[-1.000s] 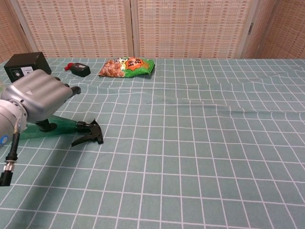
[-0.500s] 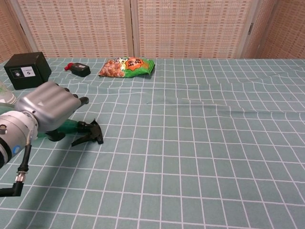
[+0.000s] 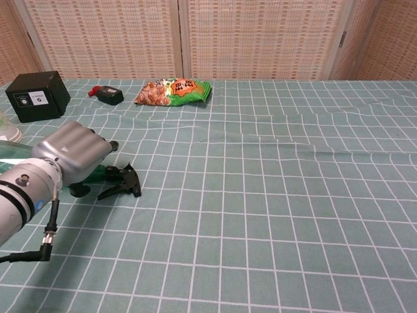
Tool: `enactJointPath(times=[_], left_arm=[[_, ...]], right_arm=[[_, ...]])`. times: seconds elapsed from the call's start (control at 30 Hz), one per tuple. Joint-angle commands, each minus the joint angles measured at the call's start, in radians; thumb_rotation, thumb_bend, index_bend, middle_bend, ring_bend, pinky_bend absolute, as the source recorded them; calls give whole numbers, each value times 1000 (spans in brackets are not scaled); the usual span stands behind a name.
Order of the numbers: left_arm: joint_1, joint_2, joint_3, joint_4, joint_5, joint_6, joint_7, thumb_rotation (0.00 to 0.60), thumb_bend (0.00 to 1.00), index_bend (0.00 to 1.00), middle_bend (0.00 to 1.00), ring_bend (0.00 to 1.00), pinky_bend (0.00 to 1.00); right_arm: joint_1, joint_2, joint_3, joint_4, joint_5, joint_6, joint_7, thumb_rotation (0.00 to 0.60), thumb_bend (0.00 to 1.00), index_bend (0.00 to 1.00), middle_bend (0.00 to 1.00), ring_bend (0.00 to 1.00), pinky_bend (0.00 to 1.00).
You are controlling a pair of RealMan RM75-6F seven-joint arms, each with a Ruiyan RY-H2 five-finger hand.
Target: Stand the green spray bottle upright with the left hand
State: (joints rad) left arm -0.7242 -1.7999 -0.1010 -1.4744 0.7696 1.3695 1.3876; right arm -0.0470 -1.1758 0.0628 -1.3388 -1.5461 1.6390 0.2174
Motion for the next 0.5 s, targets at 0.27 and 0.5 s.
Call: enactJointPath(times=[0.27, 0.5], left_arm=[[-4, -1, -9, 34, -22, -18, -13, 600, 252, 234, 311, 269, 292], [-4, 11, -10, 39, -35, -19, -12, 600, 251, 255, 332, 288, 306]], right_arm=[[-1, -3, 0, 8, -4, 6, 10, 600, 0, 464, 472, 324, 288], [-1, -5, 0, 12, -6, 9, 12, 600, 0, 465, 476, 329, 288]])
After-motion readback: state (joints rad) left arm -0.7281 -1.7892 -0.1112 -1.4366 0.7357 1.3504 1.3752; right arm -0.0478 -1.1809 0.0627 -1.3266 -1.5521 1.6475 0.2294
